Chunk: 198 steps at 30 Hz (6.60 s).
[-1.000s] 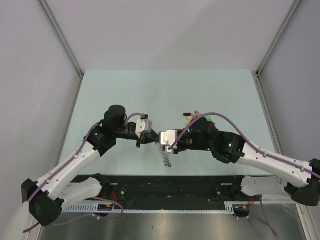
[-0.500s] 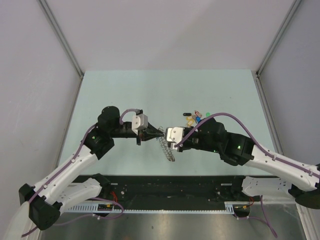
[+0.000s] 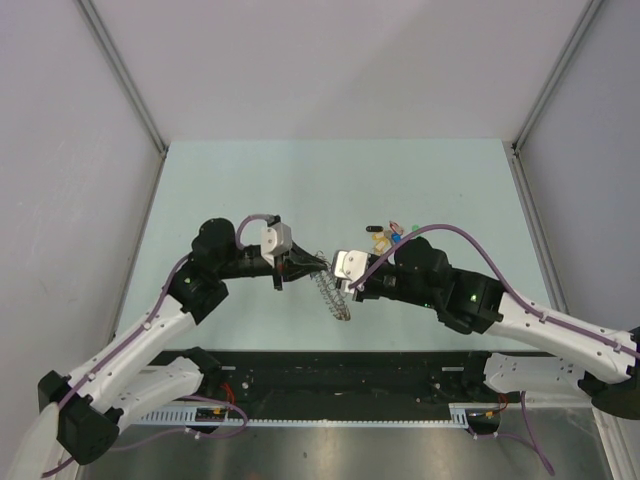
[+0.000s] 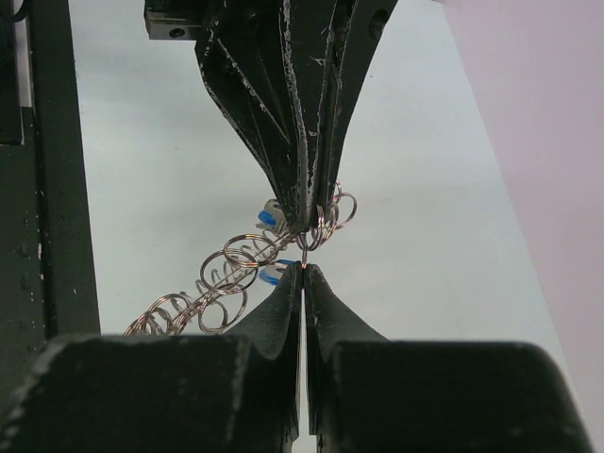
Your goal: Put the keys on the keyring
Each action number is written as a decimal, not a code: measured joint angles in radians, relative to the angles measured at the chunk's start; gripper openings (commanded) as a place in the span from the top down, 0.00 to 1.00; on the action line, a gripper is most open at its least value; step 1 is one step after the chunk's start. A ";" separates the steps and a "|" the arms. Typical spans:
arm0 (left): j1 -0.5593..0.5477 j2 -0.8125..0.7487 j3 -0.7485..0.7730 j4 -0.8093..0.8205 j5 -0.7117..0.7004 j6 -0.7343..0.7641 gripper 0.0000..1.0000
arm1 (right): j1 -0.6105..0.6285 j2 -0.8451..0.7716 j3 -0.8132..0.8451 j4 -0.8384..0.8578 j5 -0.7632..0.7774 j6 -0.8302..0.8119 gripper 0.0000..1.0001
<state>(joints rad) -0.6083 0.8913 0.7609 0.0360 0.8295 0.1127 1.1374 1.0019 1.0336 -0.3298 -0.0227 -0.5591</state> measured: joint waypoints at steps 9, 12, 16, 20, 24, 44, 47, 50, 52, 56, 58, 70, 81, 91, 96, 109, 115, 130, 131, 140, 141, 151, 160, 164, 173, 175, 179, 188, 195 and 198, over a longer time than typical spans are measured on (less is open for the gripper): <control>0.002 -0.002 -0.035 0.068 -0.028 -0.071 1.00 | 0.000 -0.022 -0.066 0.088 0.026 0.043 1.00; 0.003 -0.002 -0.042 0.089 -0.038 -0.097 1.00 | 0.000 -0.024 -0.078 0.110 0.041 0.056 0.87; 0.008 -0.002 -0.042 0.116 -0.048 -0.110 1.00 | 0.000 -0.027 -0.090 0.125 0.051 0.075 0.81; 0.014 0.001 -0.042 0.119 -0.053 -0.112 1.00 | 0.000 -0.027 -0.096 0.126 0.061 0.079 0.81; 0.014 0.008 -0.042 0.119 -0.053 -0.112 1.00 | 0.000 -0.027 -0.097 0.127 0.064 0.080 0.80; 0.015 0.008 -0.042 0.116 -0.053 -0.101 1.00 | -0.013 -0.020 -0.097 0.203 0.064 0.088 0.75; 0.015 0.008 -0.042 0.116 -0.053 -0.101 1.00 | -0.020 -0.010 -0.097 0.206 0.060 0.092 0.75; 0.015 0.008 -0.042 0.116 -0.053 -0.101 1.00 | -0.024 -0.003 -0.097 0.206 0.059 0.096 0.80; 0.015 0.008 -0.042 0.116 -0.053 -0.101 1.00 | -0.028 0.002 -0.097 0.206 0.059 0.098 0.87; 0.015 0.006 -0.042 0.116 -0.053 -0.101 1.00 | -0.034 0.004 -0.097 0.205 0.053 0.105 1.00; 0.015 0.003 -0.042 0.116 -0.058 -0.102 1.00 | -0.035 0.004 -0.097 0.205 0.048 0.109 1.00; 0.014 -0.035 -0.094 0.174 -0.118 -0.156 1.00 | -0.037 0.027 -0.097 0.223 0.029 0.122 1.00; 0.015 -0.039 -0.141 0.275 -0.173 -0.232 0.79 | -0.022 0.060 -0.098 0.260 0.086 0.109 1.00; 0.024 -0.057 -0.093 0.230 -0.178 -0.154 0.54 | -0.016 0.026 -0.113 0.198 0.087 0.005 1.00; 0.038 -0.037 -0.030 0.132 -0.138 -0.069 0.46 | -0.016 0.010 -0.112 0.156 0.073 -0.034 1.00; 0.044 0.027 0.014 -0.092 0.093 0.169 0.48 | -0.016 0.010 -0.076 0.057 -0.005 -0.072 1.00; 0.039 0.058 0.019 -0.124 0.142 0.195 0.52 | 0.000 0.010 -0.064 0.042 -0.024 -0.075 1.00; 0.001 0.117 0.034 -0.153 0.154 0.202 0.74 | 0.034 0.016 -0.045 0.013 -0.039 -0.082 1.00; -0.001 0.119 0.034 -0.154 0.155 0.202 0.76 | 0.035 0.016 -0.045 0.011 -0.039 -0.082 1.00; -0.018 0.131 0.043 -0.172 0.172 0.204 1.00 | 0.040 0.019 -0.043 0.005 -0.038 -0.082 1.00; -0.018 0.132 0.045 -0.177 0.173 0.204 1.00 | 0.040 0.019 -0.043 0.004 -0.037 -0.082 1.00; -0.020 0.114 0.047 -0.164 0.153 0.183 1.00 | 0.049 0.007 -0.039 -0.005 0.011 -0.077 1.00; 0.005 0.063 0.038 -0.043 0.141 0.070 1.00 | 0.049 -0.024 -0.032 -0.016 0.057 -0.058 1.00; 0.014 0.058 0.023 -0.002 0.141 0.032 1.00 | 0.049 -0.024 -0.032 -0.007 0.063 -0.043 1.00; 0.024 0.051 0.005 0.029 0.112 -0.011 1.00 | 0.044 -0.024 -0.070 0.058 0.069 0.006 1.00; 0.024 0.051 0.004 0.029 0.106 -0.012 1.00 | 0.043 -0.024 -0.087 0.081 0.074 0.019 1.00; 0.025 0.050 0.004 0.029 0.088 -0.011 1.00 | 0.040 -0.025 -0.105 0.117 0.093 0.054 1.00; 0.034 0.043 0.004 0.030 0.031 -0.009 1.00 | 0.029 -0.029 -0.131 0.148 0.125 0.128 0.71; 0.037 0.038 0.004 0.029 -0.026 -0.009 0.99 | 0.024 -0.041 -0.154 0.150 0.148 0.209 0.41; 0.038 0.037 0.004 0.027 -0.061 -0.008 1.00 | 0.018 -0.054 -0.167 0.157 0.165 0.249 0.27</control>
<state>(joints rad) -0.5705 0.9287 0.7647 0.0628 0.7685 0.1043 1.1557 0.9478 0.8661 -0.1726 0.1421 -0.3096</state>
